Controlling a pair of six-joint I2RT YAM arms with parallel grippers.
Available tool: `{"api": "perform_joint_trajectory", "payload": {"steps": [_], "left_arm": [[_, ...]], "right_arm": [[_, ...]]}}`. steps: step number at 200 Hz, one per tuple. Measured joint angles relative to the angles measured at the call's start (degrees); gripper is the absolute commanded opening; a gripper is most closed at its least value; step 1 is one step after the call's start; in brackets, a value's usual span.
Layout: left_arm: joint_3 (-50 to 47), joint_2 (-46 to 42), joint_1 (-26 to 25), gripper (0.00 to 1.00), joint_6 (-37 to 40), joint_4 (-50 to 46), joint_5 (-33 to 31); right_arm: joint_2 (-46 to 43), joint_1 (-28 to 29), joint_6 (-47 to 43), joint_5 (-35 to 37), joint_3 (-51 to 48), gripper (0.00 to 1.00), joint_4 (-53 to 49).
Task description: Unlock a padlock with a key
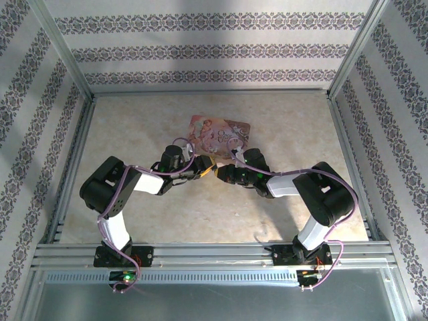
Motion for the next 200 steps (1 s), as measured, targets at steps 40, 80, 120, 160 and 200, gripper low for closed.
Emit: {"api": "perform_joint_trajectory", "payload": {"steps": [40,80,120,160,200], "left_arm": [[0.2,0.8,-0.4,0.38,-0.8,1.5,-1.1],[0.2,1.4,-0.8,0.39,-2.8,3.5,-2.4],[-0.1,2.3,-1.1,0.40,-4.9,6.4,-3.3],[-1.6,1.7,-1.4,0.40,-6.4,8.1,-4.8],[-4.3,0.3,-1.5,0.41,-8.9,6.8,-6.4]], "right_arm": [[-0.1,0.0,1.9,0.4,0.0,0.00,0.4],[-0.1,0.0,3.4,0.4,0.0,0.00,0.9],[-0.1,0.0,4.7,0.8,-0.1,0.00,1.7],[-0.1,0.0,4.8,0.8,-0.4,0.00,2.2],[-0.1,0.0,4.5,0.8,-1.0,0.00,2.6]]}}
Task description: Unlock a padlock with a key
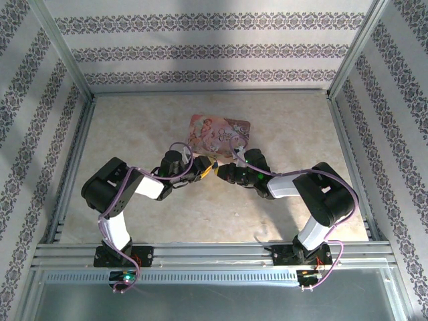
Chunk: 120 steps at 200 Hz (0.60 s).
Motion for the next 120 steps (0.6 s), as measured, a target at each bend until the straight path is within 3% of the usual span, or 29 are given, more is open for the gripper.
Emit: {"api": "perform_joint_trajectory", "payload": {"steps": [61,120], "left_arm": [[-2.4,-1.2,0.0,0.44,-2.4,-3.4,-3.1],[-2.4,0.7,0.0,0.43,-6.8,2.4,-3.2]], "right_arm": [[0.0,0.0,-0.2,0.0,-0.2,0.00,0.2],[0.0,0.0,-0.2,0.0,-0.2,0.00,0.2]]}}
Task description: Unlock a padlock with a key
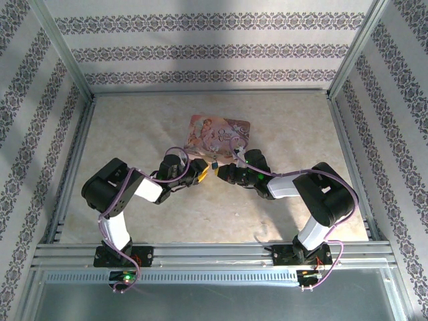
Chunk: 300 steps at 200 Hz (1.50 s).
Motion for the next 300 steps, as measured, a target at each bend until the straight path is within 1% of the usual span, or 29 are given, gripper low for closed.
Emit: {"api": "perform_joint_trajectory", "payload": {"steps": [62,128,179,226,257,274,300], "left_arm": [[0.7,4.0,-0.3,0.41,-3.2,5.2,0.9],[1.2,5.8,-0.4,0.39,-4.9,8.3,1.1],[1.5,6.1,-0.7,0.39,-5.5,8.8,0.9],[1.5,6.0,-0.8,0.44,-5.5,8.8,0.2],[1.5,6.0,-1.2,0.44,-5.5,9.1,0.0],[1.5,6.0,-1.2,0.44,-5.5,9.7,0.0],[1.7,6.0,-1.2,0.40,-5.5,9.8,0.0]], "right_arm": [[0.0,0.0,0.0,0.0,0.0,0.00,0.0],[0.0,-0.1,0.0,0.1,0.0,0.00,0.0],[0.0,-0.1,0.0,0.2,0.0,0.00,0.0],[0.0,-0.1,0.0,0.2,-0.1,0.00,0.1],[0.0,-0.1,0.0,0.2,-0.1,0.00,0.2],[0.0,-0.1,0.0,0.2,-0.1,0.00,0.2],[0.0,-0.1,0.0,0.2,-0.1,0.00,0.2]]}}
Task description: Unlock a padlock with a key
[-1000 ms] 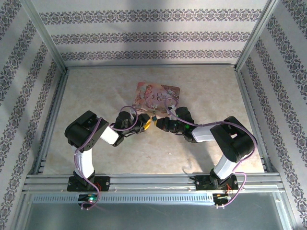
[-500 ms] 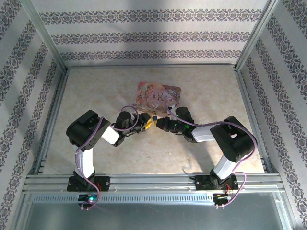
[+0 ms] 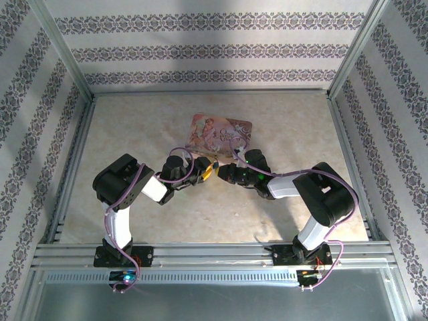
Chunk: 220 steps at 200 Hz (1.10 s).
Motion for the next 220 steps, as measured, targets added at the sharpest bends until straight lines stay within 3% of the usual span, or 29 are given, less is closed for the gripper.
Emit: {"api": "perform_joint_trajectory", "payload": {"steps": [134,183,220], "left_arm": [[1.3,0.3,-0.5,0.24,-0.4,1.4,0.6],[2.2,0.8,-0.7,0.28,-0.4,1.5,0.8],[2.3,1.1,-0.7,0.25,-0.6,2.0,0.9]], "right_arm": [[0.0,-0.4,0.7,-0.7,0.0,0.00,0.5],[0.0,-0.9,3.6,-1.7,-0.4,0.00,2.4],[0.7,-0.9,5.3,-2.6,-0.4,0.00,4.5]]}}
